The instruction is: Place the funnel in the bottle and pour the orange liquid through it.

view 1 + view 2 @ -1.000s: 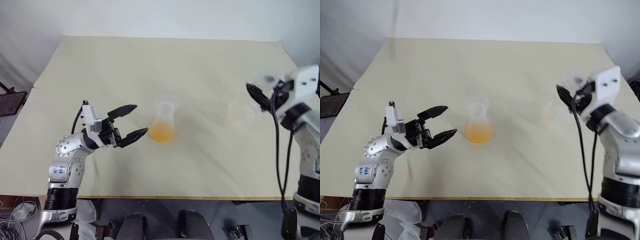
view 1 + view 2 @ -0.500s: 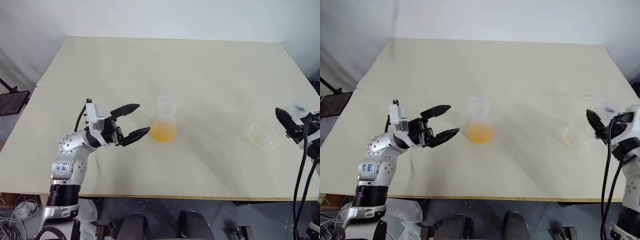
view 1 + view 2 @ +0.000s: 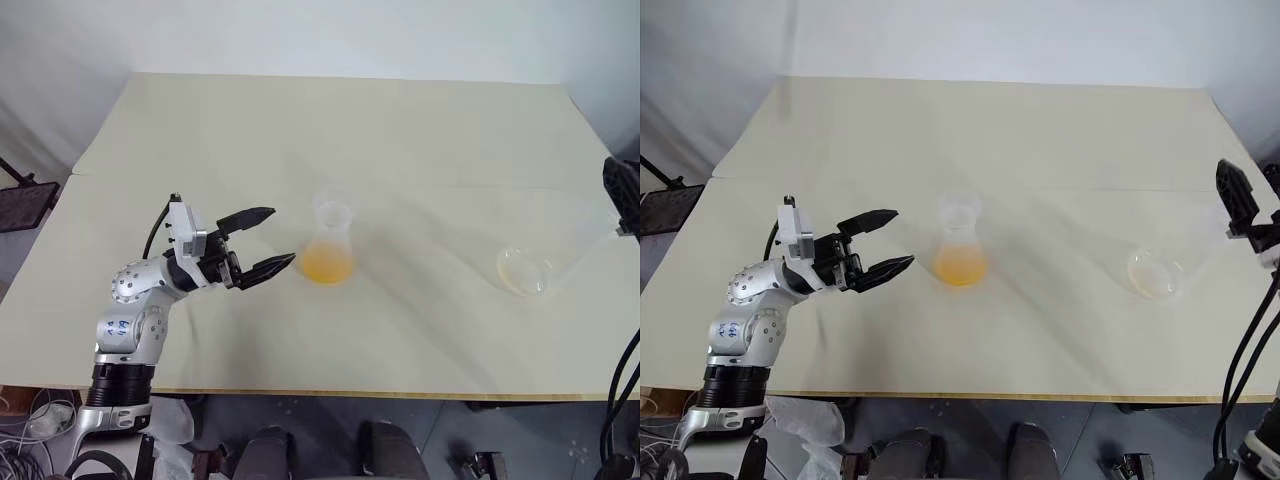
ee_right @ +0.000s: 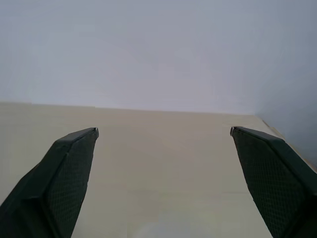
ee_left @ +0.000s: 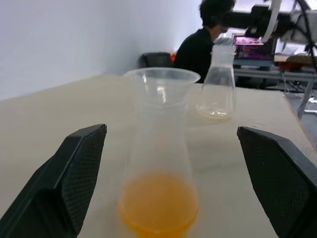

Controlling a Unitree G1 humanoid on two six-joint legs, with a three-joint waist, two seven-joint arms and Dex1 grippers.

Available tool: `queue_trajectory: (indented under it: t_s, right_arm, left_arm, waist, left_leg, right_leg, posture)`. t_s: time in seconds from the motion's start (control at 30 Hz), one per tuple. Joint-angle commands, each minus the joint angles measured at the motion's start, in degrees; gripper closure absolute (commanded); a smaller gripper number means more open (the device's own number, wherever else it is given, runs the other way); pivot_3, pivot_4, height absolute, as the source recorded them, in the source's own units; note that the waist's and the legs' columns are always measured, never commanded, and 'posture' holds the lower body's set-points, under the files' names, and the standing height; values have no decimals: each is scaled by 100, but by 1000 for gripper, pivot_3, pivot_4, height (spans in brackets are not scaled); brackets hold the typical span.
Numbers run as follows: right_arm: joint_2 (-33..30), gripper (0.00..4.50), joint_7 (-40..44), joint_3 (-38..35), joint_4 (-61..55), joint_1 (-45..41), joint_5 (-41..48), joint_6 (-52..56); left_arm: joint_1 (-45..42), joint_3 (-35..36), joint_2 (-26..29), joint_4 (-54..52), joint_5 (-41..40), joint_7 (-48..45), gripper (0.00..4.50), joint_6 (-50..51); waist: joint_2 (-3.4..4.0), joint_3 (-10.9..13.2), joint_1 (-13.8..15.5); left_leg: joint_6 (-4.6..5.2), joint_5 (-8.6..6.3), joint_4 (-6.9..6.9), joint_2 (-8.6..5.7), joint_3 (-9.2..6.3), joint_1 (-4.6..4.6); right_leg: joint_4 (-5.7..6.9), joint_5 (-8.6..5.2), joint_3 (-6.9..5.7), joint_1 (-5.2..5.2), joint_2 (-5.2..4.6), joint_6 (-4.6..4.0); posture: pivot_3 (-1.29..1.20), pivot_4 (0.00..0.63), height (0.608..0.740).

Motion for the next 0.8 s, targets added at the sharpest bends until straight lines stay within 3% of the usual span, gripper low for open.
queue_trajectory:
  t_s: [0.03, 0.17, 0.37, 0.47, 0.6, 0.8]
  right_arm:
    - [-374, 20, 672, 388, -305, -279, 236, -295]
    - [-517, 20, 1487, 1115, -657, 58, 561, 22]
    - [-299, 20, 2259, 1921, -670, 537, 278, -586]
    - [-575, 20, 3601, 2553, -419, 1520, -541, -1710]
    - [-337, 20, 3837, 2478, -84, 2041, -690, -2434]
    - [-173, 20, 3786, 2380, 41, 2471, -612, -2627]
  left_arm:
    - [44, 59, 299, -116, -70, -100, 0, 375]
    - [275, 131, 583, -97, 230, -110, 0, 194]
    - [614, 334, 800, 38, 331, -220, 0, -63]
    - [830, 461, 764, 83, 534, -8, 0, -403]
    - [1024, 496, 629, -224, 643, 377, 0, -517]
    - [1327, 442, 582, -390, 887, 615, 0, -754]
  waist:
    - [1, 0, -20]
    - [0, 0, -8]
    - [0, 1, 52]
    - [-1, 0, 102]
    - [-1, 1, 118]
    - [-2, 1, 123]
  left_leg:
    - [0, 0, -1, 0, 0, 1]
    - [0, 0, -1, 7, -3, 1]
    - [1, 0, 3, -2, -11, -7]
    - [1, -1, 1, -2, -16, -6]
    - [1, -1, -2, -5, -7, -9]
    - [0, -1, 3, 5, -9, 5]
  right_leg:
    - [0, 0, 2, -1, 0, 0]
    - [1, 0, -3, 0, 5, 0]
    - [-2, 0, -6, 1, -2, 0]
    - [-5, 0, -13, 3, -1, 0]
    - [-14, 0, -18, 4, -6, 0]
    - [-13, 0, -16, 13, -1, 0]
  posture:
    - [0, 150, 740]
    - [0, 150, 740]
    - [0, 150, 740]
    - [0, 150, 740]
    - [0, 150, 740]
    - [0, 150, 740]
